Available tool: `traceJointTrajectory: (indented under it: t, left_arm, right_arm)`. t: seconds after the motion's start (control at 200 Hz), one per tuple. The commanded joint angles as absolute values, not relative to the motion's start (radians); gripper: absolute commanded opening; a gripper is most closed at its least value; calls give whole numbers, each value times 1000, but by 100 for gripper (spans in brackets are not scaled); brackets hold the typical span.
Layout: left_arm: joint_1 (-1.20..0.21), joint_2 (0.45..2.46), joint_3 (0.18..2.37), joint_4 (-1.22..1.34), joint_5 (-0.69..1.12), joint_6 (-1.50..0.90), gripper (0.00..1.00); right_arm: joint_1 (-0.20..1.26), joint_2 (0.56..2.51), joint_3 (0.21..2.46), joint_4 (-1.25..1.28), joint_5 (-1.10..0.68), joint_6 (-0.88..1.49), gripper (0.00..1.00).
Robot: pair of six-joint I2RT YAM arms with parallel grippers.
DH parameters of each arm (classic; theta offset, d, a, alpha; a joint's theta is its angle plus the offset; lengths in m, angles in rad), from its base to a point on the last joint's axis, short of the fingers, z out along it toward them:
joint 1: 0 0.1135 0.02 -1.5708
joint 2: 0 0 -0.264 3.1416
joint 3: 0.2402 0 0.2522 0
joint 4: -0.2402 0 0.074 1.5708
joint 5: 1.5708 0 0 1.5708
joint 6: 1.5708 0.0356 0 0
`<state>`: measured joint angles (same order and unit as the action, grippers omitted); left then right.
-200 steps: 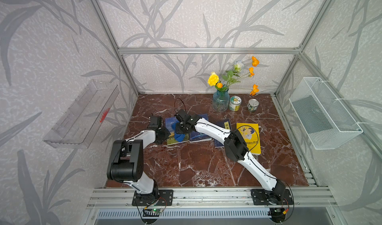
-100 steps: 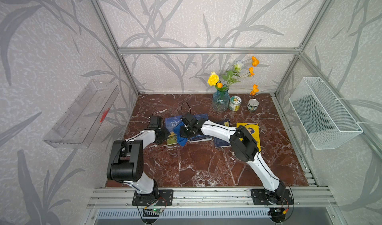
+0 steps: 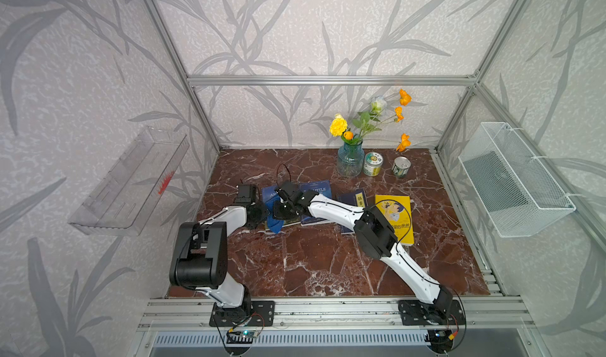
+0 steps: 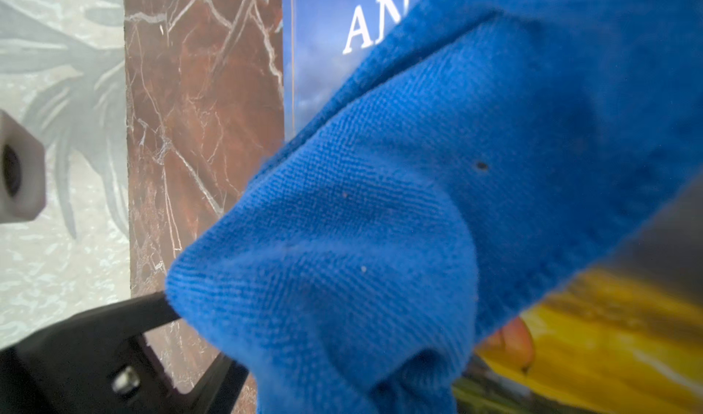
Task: Wipe the cover of the book
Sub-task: Wipe the dirt from the cover of the book.
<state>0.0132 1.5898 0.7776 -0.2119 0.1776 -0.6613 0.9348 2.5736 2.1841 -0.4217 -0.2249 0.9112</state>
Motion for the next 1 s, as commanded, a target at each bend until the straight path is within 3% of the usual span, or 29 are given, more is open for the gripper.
traceJointTrajectory:
  t: [0.0, 0.23, 0.46, 0.625, 0.995]
  left_arm:
    - [4, 1621, 731, -334, 178, -647, 6]
    - [4, 1621, 731, -334, 175, -644, 5]
    - [4, 1620, 732, -333, 176, -643, 4]
    - [3, 1620, 730, -332, 175, -643, 4]
    - [4, 1620, 732, -333, 176, -643, 4]
  right_arm:
    - [888, 2609, 2028, -580, -215, 924, 0]
    - [826, 2525, 1902, -560, -150, 907, 0]
    - [930, 2718, 2225, -713, -168, 887, 0]
    - [923, 2815, 2432, -842, -163, 867, 0]
    - [813, 2645, 2152, -746, -121, 865, 0]
